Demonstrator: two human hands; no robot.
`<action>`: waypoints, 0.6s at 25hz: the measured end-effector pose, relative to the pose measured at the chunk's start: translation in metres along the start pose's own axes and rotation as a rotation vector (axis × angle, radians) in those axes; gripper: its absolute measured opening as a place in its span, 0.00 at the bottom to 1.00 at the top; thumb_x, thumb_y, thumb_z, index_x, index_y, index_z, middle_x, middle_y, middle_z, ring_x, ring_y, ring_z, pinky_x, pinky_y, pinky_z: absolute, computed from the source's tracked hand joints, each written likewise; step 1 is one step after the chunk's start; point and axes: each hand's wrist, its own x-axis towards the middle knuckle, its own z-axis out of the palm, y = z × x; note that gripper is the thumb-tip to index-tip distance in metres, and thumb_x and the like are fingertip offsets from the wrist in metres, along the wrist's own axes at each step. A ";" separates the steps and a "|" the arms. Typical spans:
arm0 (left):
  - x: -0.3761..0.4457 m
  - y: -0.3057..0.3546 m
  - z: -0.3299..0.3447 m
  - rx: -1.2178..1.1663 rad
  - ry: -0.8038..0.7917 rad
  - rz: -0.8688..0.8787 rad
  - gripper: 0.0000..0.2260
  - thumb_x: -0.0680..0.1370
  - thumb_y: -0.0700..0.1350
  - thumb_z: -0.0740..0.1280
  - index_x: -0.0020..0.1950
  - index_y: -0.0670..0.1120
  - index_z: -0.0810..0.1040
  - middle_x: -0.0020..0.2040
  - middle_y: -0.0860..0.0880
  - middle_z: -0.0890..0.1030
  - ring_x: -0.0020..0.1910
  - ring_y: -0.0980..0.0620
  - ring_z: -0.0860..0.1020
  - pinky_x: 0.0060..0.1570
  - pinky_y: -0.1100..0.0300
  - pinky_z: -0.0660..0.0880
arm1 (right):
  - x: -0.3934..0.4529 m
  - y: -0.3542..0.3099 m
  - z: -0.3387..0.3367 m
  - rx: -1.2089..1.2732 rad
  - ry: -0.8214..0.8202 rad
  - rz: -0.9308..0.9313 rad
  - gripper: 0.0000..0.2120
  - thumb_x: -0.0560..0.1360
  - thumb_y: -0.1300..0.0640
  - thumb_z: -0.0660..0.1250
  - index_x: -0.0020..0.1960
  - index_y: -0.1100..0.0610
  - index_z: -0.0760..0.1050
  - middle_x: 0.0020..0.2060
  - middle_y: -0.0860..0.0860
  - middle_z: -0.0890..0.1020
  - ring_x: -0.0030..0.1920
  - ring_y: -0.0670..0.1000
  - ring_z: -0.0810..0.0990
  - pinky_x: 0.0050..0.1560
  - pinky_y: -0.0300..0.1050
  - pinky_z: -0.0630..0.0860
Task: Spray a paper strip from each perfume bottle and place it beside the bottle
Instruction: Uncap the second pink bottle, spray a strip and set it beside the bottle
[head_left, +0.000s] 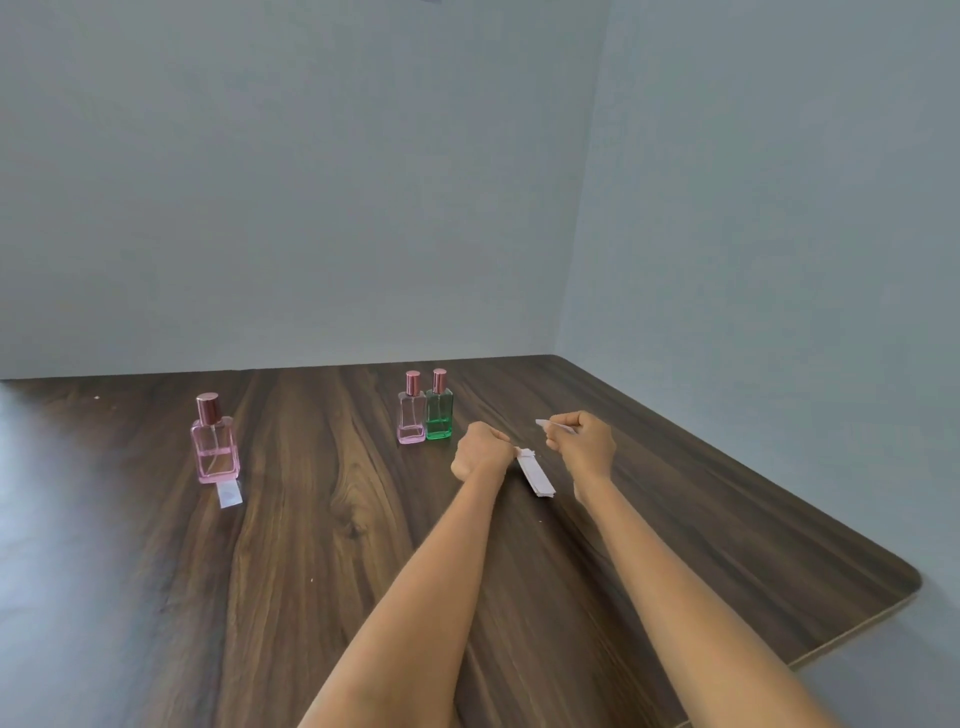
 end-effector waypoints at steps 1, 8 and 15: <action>-0.001 0.001 0.000 0.009 -0.004 -0.008 0.05 0.73 0.44 0.71 0.48 0.49 0.80 0.52 0.47 0.85 0.48 0.47 0.84 0.54 0.56 0.77 | 0.001 0.001 0.000 -0.017 -0.016 -0.017 0.03 0.71 0.62 0.71 0.41 0.57 0.77 0.46 0.54 0.84 0.40 0.48 0.81 0.40 0.38 0.75; -0.004 0.008 -0.021 -0.313 -0.084 -0.114 0.19 0.80 0.56 0.59 0.48 0.41 0.80 0.43 0.48 0.82 0.27 0.51 0.71 0.36 0.60 0.72 | -0.003 -0.002 0.011 -0.224 -0.099 -0.271 0.04 0.70 0.65 0.71 0.38 0.59 0.78 0.41 0.53 0.78 0.37 0.44 0.74 0.37 0.29 0.67; -0.012 -0.006 -0.086 -0.486 -0.202 -0.184 0.13 0.75 0.48 0.71 0.54 0.42 0.79 0.39 0.50 0.81 0.30 0.53 0.75 0.28 0.62 0.73 | -0.035 -0.015 0.061 -0.321 -0.113 -0.400 0.05 0.72 0.68 0.66 0.39 0.61 0.78 0.39 0.51 0.75 0.39 0.49 0.73 0.35 0.32 0.64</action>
